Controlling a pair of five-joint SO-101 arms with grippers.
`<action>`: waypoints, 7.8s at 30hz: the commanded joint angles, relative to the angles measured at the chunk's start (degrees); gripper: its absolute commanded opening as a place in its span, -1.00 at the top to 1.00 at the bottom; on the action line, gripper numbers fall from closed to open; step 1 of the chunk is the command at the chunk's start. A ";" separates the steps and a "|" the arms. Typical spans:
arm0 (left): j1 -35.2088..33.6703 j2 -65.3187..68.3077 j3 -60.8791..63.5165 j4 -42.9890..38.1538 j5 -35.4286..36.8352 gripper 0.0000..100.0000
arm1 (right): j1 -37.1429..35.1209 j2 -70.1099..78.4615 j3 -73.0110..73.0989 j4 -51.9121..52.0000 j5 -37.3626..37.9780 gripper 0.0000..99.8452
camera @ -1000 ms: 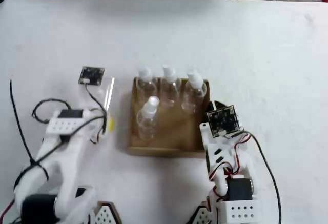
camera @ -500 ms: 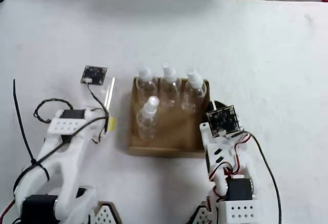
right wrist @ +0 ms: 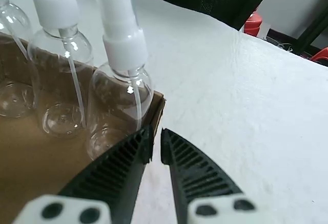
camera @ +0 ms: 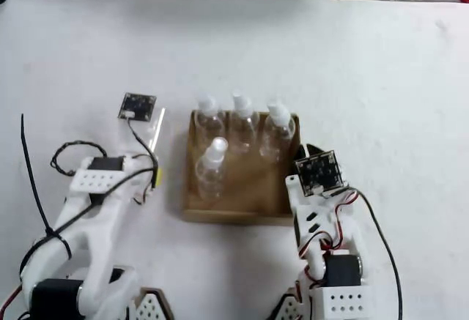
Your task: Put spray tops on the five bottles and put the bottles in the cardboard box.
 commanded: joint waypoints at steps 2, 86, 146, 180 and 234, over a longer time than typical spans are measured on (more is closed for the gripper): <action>0.40 -1.98 -6.24 7.56 0.53 0.93 | 0.31 -0.22 0.53 -0.66 0.53 0.97; 44.88 -81.80 2.73 14.68 -13.19 0.96 | -37.85 11.74 -67.96 17.54 -0.53 0.97; 47.08 -81.89 -7.56 22.42 -13.27 0.96 | -21.23 3.65 -31.74 12.70 10.37 0.97; 58.15 -81.36 -14.95 16.79 -11.69 0.96 | -17.01 -0.13 -53.36 23.25 10.55 0.97; 44.09 -35.03 -4.13 -24.26 8.18 0.96 | 24.48 -0.13 0.00 -11.91 -13.27 0.97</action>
